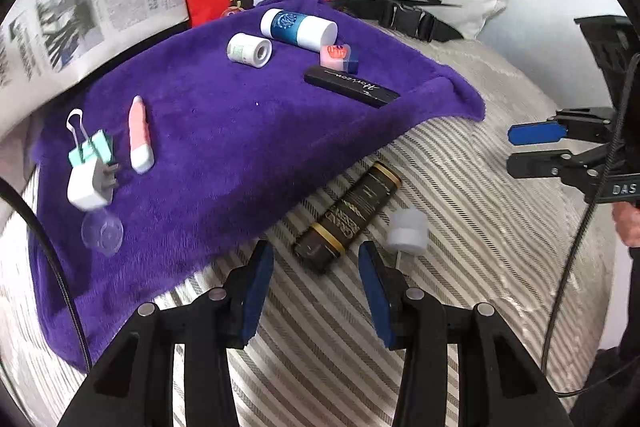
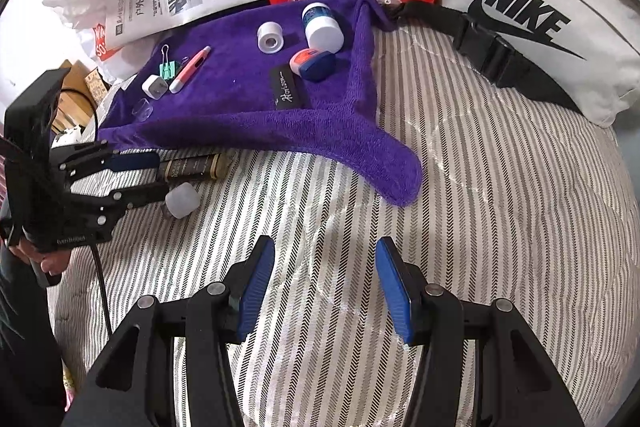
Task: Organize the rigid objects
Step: 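Grasp the dark Grand Reserve bottle with the left tool, then lift the dark bottle with the left tool while the right tool grasps the white plug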
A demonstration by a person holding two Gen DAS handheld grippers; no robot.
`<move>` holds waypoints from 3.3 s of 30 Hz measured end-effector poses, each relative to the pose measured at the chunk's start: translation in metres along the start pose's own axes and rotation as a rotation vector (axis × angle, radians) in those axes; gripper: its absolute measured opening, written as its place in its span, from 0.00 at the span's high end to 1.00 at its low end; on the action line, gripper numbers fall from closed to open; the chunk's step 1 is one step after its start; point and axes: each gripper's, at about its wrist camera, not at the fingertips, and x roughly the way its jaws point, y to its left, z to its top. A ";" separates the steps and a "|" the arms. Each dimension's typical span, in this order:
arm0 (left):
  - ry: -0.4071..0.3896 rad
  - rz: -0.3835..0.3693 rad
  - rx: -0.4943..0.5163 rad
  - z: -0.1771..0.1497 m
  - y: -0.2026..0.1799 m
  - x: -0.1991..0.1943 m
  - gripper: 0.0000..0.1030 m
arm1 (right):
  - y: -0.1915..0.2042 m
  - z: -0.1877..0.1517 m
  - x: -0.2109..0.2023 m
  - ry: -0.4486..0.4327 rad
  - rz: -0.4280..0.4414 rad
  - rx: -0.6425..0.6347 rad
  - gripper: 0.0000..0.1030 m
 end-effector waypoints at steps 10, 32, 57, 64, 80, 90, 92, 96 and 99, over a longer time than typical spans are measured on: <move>0.012 -0.021 0.125 0.006 -0.021 0.010 0.61 | 0.000 -0.005 0.007 0.016 0.007 -0.005 0.49; 0.023 -0.016 0.124 0.027 -0.038 0.008 0.71 | -0.010 -0.010 0.009 0.027 0.014 0.016 0.49; 0.031 0.176 -0.257 -0.085 0.036 -0.053 0.77 | 0.075 -0.007 0.011 -0.006 0.147 -0.215 0.49; 0.012 0.179 -0.286 -0.101 0.035 -0.059 0.77 | 0.096 -0.005 0.035 0.011 0.068 -0.343 0.49; -0.014 0.171 -0.335 -0.103 0.035 -0.061 0.77 | 0.085 -0.010 0.023 -0.062 -0.016 -0.330 0.65; 0.009 0.206 -0.347 -0.100 0.031 -0.058 0.77 | 0.061 -0.021 0.018 -0.048 -0.001 -0.199 0.65; 0.017 0.214 -0.344 -0.099 0.030 -0.058 0.77 | 0.062 -0.023 0.016 -0.049 0.005 -0.204 0.65; 0.014 0.220 -0.351 -0.101 0.029 -0.059 0.77 | 0.063 -0.025 0.017 -0.037 0.021 -0.200 0.65; 0.010 0.216 -0.355 -0.102 0.030 -0.060 0.77 | 0.066 -0.026 0.020 -0.031 0.032 -0.193 0.65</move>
